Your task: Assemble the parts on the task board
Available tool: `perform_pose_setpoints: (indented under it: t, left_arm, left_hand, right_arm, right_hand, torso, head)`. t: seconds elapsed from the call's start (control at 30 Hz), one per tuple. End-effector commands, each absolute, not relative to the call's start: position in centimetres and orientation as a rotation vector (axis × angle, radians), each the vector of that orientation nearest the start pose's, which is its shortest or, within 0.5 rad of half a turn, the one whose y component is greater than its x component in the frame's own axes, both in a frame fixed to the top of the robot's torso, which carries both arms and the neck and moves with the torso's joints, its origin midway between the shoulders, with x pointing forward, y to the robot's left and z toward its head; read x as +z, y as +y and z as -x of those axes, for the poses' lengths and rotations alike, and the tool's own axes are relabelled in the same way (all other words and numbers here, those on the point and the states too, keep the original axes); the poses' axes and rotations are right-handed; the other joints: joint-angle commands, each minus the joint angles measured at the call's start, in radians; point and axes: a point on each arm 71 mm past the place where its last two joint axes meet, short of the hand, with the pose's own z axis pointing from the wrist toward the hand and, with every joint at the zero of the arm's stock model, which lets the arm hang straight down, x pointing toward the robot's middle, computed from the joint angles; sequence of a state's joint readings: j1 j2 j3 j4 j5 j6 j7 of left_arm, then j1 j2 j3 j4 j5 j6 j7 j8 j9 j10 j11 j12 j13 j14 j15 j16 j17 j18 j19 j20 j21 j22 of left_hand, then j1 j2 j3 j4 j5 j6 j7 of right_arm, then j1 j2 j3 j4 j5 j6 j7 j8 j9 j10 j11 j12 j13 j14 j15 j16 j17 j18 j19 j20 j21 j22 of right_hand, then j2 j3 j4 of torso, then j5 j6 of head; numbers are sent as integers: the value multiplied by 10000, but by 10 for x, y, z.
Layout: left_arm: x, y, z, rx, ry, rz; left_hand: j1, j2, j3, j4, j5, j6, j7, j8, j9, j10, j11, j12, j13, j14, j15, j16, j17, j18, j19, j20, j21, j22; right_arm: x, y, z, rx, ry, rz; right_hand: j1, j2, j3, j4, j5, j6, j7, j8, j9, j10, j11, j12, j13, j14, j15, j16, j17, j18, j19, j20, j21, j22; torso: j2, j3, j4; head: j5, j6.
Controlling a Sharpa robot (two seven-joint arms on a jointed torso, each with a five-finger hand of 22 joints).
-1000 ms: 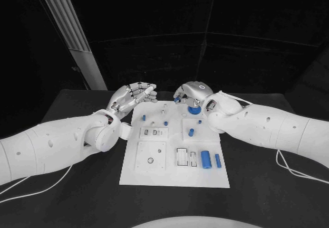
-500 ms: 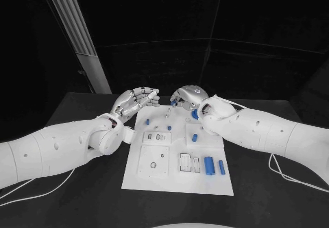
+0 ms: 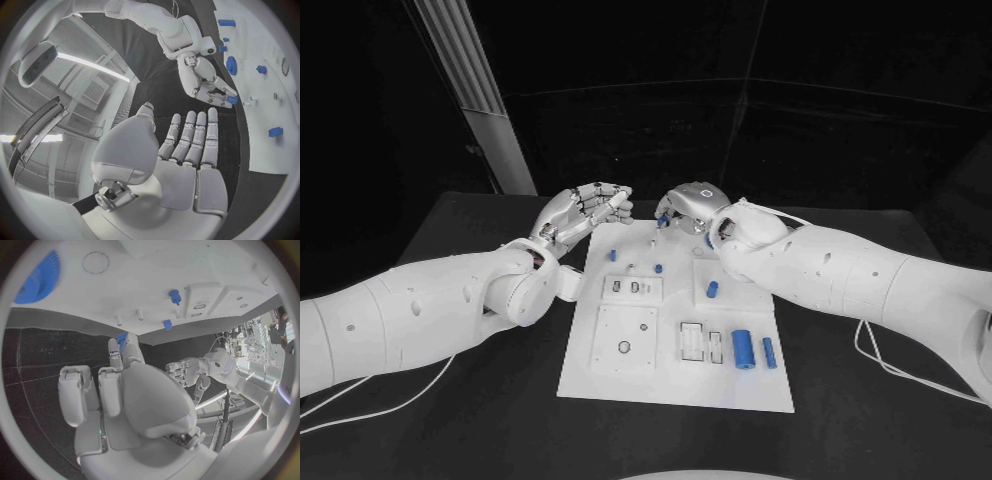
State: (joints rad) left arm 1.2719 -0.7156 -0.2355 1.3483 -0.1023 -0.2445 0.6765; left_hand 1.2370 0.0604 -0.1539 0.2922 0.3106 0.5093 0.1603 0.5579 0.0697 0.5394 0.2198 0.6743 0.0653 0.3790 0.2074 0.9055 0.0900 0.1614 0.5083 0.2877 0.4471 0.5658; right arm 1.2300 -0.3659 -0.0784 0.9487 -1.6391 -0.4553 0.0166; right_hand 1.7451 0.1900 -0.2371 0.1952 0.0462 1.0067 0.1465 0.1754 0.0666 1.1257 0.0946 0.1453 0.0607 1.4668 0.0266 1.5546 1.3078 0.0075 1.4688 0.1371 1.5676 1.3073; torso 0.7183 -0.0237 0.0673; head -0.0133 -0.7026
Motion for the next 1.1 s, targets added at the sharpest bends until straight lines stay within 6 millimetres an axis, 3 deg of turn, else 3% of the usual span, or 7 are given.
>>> perform_pose_setpoints:
  t: [0.03, 0.77, 1.1]
  left_arm:
    - [-187, 194, -501, -17030, 12164, 6608]
    - [-187, 193, -501, -17074, 12197, 6614]
    - [-186, 193, -501, -17082, 12205, 6611]
  left_hand:
    - [-2, 74, -62, 0, 43, 56, 1023, -47, 8, -62, 13, -14, -9, -69, 22, -2, -16, -151, -93, 6, -53, -9]
    - [1, 82, -69, 1, 66, 57, 1025, -58, 10, -70, 15, -7, -7, -77, 24, 6, -16, -155, -99, 5, -60, -16]
    - [6, 90, -73, 1, 83, 57, 1026, -66, 12, -76, 16, -1, -6, -82, 26, 14, -16, -158, -102, 5, -65, -21]
  right_arm:
    - [-196, -103, -568, 5290, 14668, 4282]
    - [-198, -99, -574, 4954, 14807, 4163]
    - [-198, -99, -575, 4923, 14773, 4140]
  right_hand:
    - [108, 36, 13, 78, 11, 34, 30, -62, 9, 43, 4, -54, -8, 855, 40, 33, 1537, -75, 1020, -4, 32, 2635]
    - [133, 47, 19, 112, 11, 25, 20, -105, 6, 35, -2, -127, -7, 852, 35, 31, 1521, -75, 1020, -4, 32, 2635]
    - [139, 47, 20, 117, 11, 27, 18, -113, 7, 35, -1, -143, -7, 851, 34, 31, 1518, -75, 1020, -4, 32, 2635]
  torso:
    - [1, -6, 10]
    - [7, -10, 12]
    - [35, -10, -4]
  head:
    - [7, -16]
    - [10, -131]
    - [86, -105]
